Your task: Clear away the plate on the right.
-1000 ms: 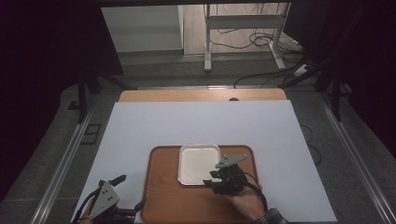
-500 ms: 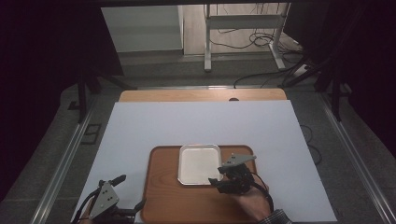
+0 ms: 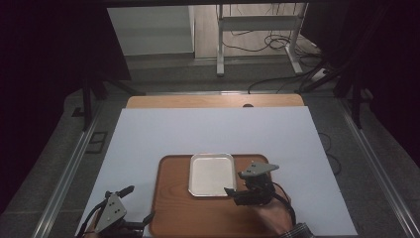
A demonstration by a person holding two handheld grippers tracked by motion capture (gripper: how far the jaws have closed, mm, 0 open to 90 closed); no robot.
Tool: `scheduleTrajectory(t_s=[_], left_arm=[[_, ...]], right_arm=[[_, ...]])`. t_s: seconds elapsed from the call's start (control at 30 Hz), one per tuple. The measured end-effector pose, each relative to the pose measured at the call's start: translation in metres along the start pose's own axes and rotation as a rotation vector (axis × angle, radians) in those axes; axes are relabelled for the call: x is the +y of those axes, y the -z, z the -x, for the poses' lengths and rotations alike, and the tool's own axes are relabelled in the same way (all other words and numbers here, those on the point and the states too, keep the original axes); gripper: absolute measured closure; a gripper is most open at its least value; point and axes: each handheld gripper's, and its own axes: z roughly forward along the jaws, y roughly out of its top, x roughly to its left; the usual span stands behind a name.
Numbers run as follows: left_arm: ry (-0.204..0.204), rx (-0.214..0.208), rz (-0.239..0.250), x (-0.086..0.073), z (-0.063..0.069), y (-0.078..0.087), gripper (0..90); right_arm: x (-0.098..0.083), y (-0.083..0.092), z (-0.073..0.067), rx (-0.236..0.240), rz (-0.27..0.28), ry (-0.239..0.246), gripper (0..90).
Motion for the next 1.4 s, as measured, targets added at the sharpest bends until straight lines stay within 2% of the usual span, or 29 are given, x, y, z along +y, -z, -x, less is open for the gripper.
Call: scheduleTrajectory(t_s=[0.27,0.77,1.4], left_arm=[[-0.006,0.000,-0.002,0.000,0.000,0.000,2.9],[-0.009,0.000,-0.003,0.000,0.001,0.000,2.9],[-0.008,0.001,-0.005,0.000,0.001,0.000,2.9]], right_arm=[[0.001,0.008,0.000,-0.008,0.032,0.022,19.8],[-0.007,0.028,0.002,-0.040,0.073,0.021,9.7],[-0.020,0.040,0.008,-0.056,0.085,0.022,0.9]])
